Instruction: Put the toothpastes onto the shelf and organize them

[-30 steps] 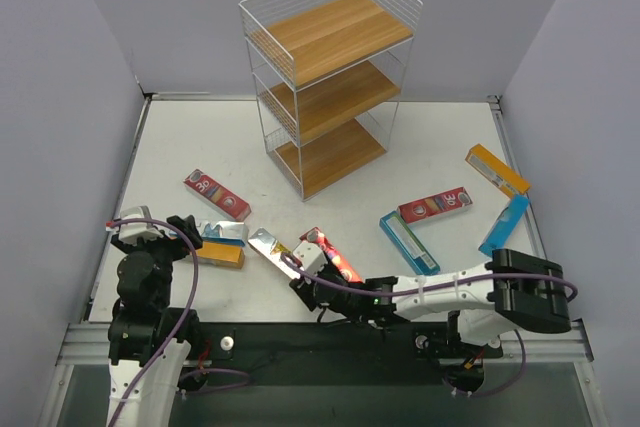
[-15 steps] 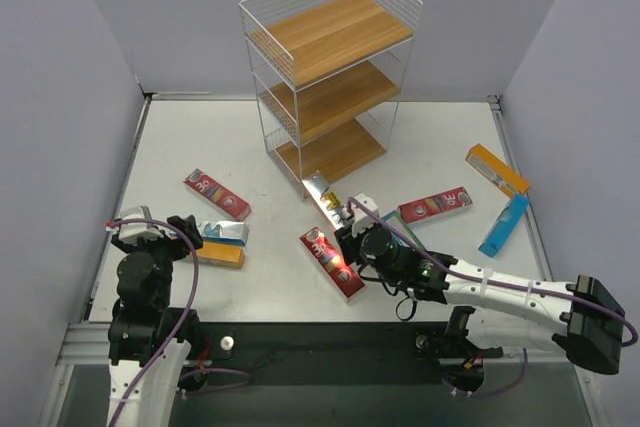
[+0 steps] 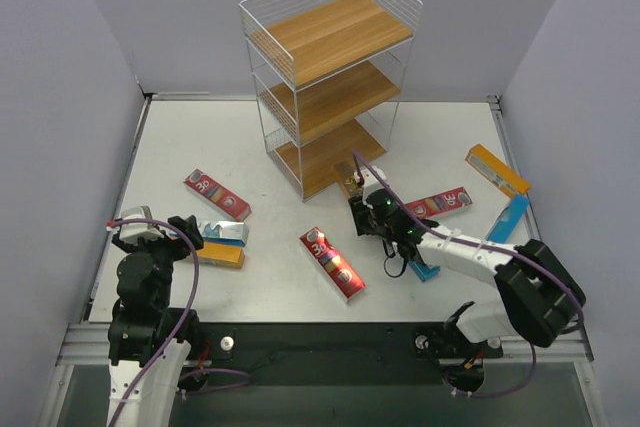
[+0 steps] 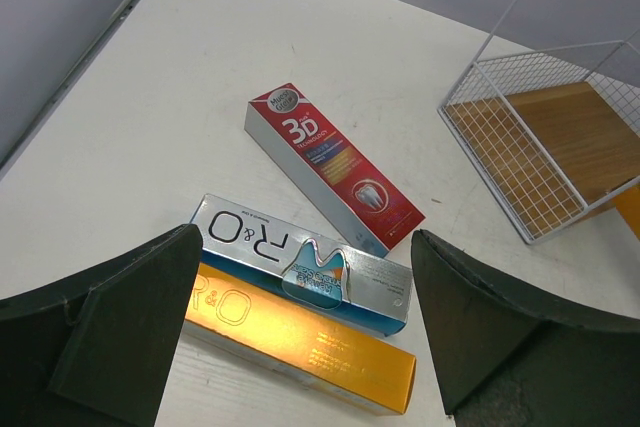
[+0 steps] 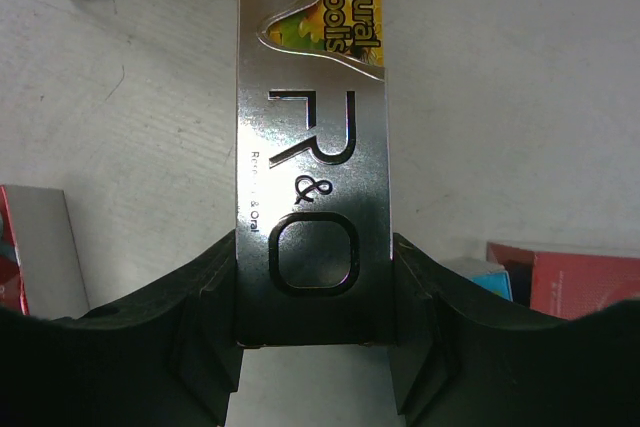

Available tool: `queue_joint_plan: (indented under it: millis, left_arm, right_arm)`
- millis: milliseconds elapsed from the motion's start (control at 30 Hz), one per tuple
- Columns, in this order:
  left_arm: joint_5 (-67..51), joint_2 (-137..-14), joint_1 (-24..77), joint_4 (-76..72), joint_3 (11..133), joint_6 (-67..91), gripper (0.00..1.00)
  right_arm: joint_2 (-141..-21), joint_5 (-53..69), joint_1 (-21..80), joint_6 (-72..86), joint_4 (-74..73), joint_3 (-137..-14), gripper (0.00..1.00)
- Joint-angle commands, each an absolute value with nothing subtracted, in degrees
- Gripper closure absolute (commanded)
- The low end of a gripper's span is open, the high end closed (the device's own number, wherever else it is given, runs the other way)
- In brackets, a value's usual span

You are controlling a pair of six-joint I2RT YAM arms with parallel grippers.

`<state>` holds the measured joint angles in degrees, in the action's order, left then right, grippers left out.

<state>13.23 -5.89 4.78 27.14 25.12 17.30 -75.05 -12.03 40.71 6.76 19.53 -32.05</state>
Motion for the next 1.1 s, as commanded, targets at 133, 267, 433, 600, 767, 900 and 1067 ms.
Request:
queue_joint_plan:
  millis: [133, 267, 433, 600, 767, 900, 1067]
  left_arm:
    - [12.0, -6.9, 4.4, 25.2, 26.9, 16.2, 0.03]
    - [12.0, -7.0, 4.5, 25.3, 26.9, 16.0, 0.03]
    - [11.6, -7.3, 4.5, 25.2, 26.9, 15.8, 0.03]
    - [11.4, -7.6, 4.5, 25.1, 26.8, 15.8, 0.03]
    - [11.2, -7.7, 4.5, 24.9, 26.7, 15.7, 0.03]
    - [10.9, -7.9, 4.4, 24.8, 26.6, 15.7, 0.03]
    - [10.5, -8.3, 4.5, 24.6, 26.8, 15.7, 0.03]
  right_arm:
    - [-88.4, -5.2, 38.0, 6.1, 34.0, -43.1, 0.75]
    - [-93.0, -3.2, 38.0, 6.0, 35.7, -46.8, 0.74]
    - [-96.9, -1.2, 38.0, 6.0, 35.9, -49.7, 0.69]
    - [-99.0, -0.4, 38.1, 6.1, 35.2, -50.8, 0.54]
    - [-100.1, 1.6, 37.4, 6.6, 33.8, -51.3, 0.47]
    - [-100.4, 2.3, 36.8, 7.2, 32.6, -51.7, 0.45]
    - [-98.5, 3.2, 36.0, 9.4, 31.8, -51.4, 0.34]
